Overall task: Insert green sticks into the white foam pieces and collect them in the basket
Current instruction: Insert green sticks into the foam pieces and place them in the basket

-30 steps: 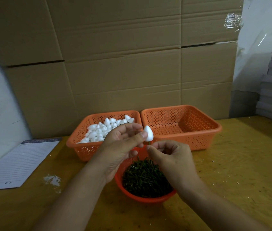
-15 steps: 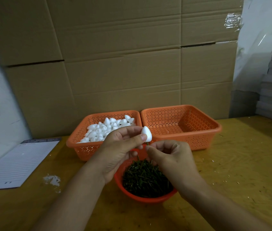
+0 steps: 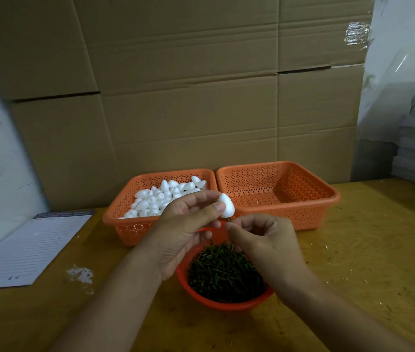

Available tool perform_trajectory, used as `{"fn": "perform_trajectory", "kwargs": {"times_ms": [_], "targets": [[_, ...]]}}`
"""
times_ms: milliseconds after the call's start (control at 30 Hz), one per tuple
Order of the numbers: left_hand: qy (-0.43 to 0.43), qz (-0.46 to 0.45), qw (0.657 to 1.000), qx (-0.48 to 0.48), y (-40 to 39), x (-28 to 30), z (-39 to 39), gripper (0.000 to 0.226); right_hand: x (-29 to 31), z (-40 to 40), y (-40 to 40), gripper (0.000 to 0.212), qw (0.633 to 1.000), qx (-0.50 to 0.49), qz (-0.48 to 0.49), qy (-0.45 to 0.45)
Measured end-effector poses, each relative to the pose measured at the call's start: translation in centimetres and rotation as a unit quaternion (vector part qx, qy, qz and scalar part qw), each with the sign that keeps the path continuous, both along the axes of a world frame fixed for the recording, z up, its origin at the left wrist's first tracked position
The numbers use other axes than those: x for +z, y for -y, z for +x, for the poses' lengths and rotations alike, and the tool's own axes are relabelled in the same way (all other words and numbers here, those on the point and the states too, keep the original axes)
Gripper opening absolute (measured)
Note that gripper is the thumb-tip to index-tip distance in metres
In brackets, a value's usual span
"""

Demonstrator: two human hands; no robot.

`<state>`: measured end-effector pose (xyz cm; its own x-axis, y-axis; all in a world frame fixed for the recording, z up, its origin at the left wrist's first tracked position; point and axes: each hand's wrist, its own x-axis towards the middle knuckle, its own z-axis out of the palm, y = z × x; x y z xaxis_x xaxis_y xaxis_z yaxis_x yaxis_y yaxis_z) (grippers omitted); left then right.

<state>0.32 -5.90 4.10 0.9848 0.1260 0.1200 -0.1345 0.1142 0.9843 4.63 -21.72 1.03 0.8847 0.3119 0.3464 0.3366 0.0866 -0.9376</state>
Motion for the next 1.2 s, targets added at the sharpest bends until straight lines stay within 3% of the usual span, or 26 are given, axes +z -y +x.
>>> {"fn": "perform_trajectory", "kwargs": {"times_ms": [633,800,933,1200], "targets": [[-0.01,0.039,0.999,-0.002,0.0,-0.5,0.3,0.036,0.0,-0.2,0.1,0.015,1.0,0.002,-0.007,0.016],[-0.018,0.003,0.999,0.051,-0.4,-0.3,0.5,0.041,0.4,0.3,0.2,0.023,1.0,0.015,0.021,-0.012],[-0.04,-0.022,0.993,0.108,-0.7,-0.4,0.8,0.012,0.4,0.4,0.3,0.021,0.999,0.015,0.026,-0.017],[-0.041,-0.031,0.991,0.126,-1.0,-0.4,1.1,0.024,0.3,0.2,0.2,0.026,0.995,0.055,0.034,-0.08]]}}
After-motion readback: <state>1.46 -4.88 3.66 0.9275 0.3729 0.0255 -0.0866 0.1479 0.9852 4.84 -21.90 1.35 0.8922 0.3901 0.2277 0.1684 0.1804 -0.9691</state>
